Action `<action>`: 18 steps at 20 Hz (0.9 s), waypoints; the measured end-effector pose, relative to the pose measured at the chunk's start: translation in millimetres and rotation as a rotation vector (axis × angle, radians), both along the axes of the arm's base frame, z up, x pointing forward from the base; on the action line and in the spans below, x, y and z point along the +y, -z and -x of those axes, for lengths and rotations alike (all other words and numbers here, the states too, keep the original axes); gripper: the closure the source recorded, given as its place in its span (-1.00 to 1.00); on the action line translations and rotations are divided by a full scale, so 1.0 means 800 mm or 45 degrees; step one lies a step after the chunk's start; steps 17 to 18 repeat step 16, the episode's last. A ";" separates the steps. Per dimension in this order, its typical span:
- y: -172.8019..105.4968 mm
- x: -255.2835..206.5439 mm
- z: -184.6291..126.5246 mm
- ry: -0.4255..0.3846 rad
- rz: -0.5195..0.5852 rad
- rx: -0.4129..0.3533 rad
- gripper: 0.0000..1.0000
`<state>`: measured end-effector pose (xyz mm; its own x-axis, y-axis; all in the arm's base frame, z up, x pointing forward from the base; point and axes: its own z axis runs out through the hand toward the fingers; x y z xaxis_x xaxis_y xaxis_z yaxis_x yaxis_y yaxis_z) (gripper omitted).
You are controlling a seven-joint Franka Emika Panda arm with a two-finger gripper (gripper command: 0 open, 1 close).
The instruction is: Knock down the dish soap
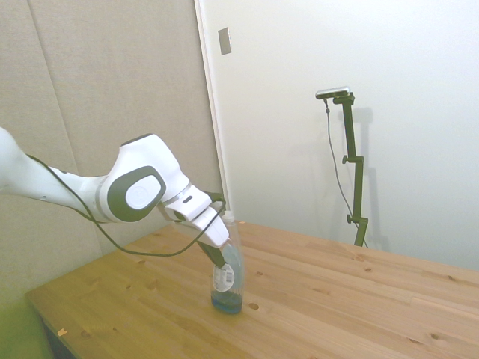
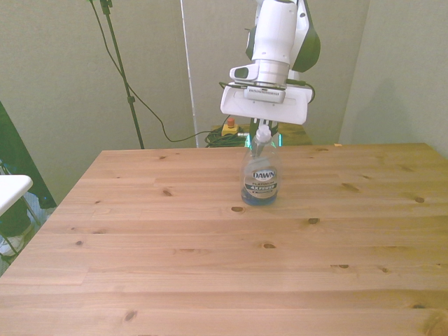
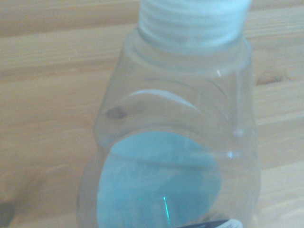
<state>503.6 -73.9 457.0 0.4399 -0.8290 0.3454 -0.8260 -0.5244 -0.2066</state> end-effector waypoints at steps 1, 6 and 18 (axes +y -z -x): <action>0.003 0.002 -0.014 0.003 -0.002 -0.007 1.00; 0.015 0.010 -0.081 0.019 -0.009 -0.054 1.00; 0.024 -0.021 -0.193 0.116 0.039 -0.139 1.00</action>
